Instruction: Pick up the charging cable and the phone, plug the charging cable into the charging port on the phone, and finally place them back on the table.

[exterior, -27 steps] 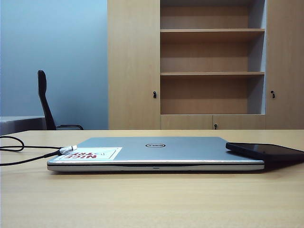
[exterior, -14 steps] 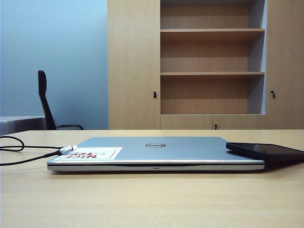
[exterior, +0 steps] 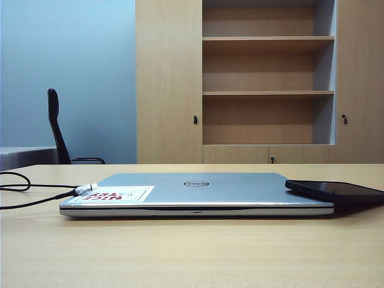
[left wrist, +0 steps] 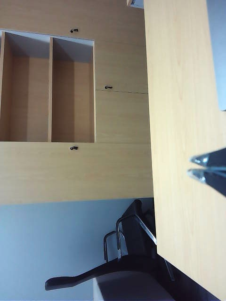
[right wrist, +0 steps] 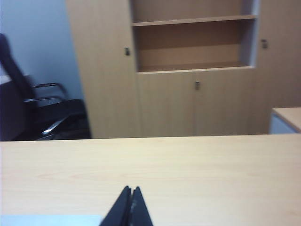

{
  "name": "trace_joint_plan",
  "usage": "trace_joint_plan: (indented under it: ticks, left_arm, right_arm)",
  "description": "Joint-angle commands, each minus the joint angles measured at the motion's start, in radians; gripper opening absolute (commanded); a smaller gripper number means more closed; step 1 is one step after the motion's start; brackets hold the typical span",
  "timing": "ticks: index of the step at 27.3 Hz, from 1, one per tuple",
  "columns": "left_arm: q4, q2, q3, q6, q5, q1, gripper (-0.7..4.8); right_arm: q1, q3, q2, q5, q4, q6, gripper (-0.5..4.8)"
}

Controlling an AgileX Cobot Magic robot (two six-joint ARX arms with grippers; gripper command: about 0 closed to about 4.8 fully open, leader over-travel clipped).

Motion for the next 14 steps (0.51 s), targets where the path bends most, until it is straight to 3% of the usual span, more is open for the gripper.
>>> trace_joint_plan:
  ticks: [1, 11, 14]
  left_arm:
    - [0.039, 0.068, 0.021, -0.024, 0.003, 0.0, -0.05]
    - [0.133, 0.335, 0.091, -0.043, 0.003, -0.103, -0.05]
    - [0.145, 0.415, 0.112, -0.043, 0.003, -0.132, -0.05]
  right_arm:
    - [0.003, 0.065, 0.089, -0.093, 0.027, 0.002, -0.09]
    - [0.173, 0.14, 0.254, -0.093, 0.068, -0.08, -0.09]
    - [0.264, 0.14, 0.272, -0.031, 0.065, -0.084, -0.09]
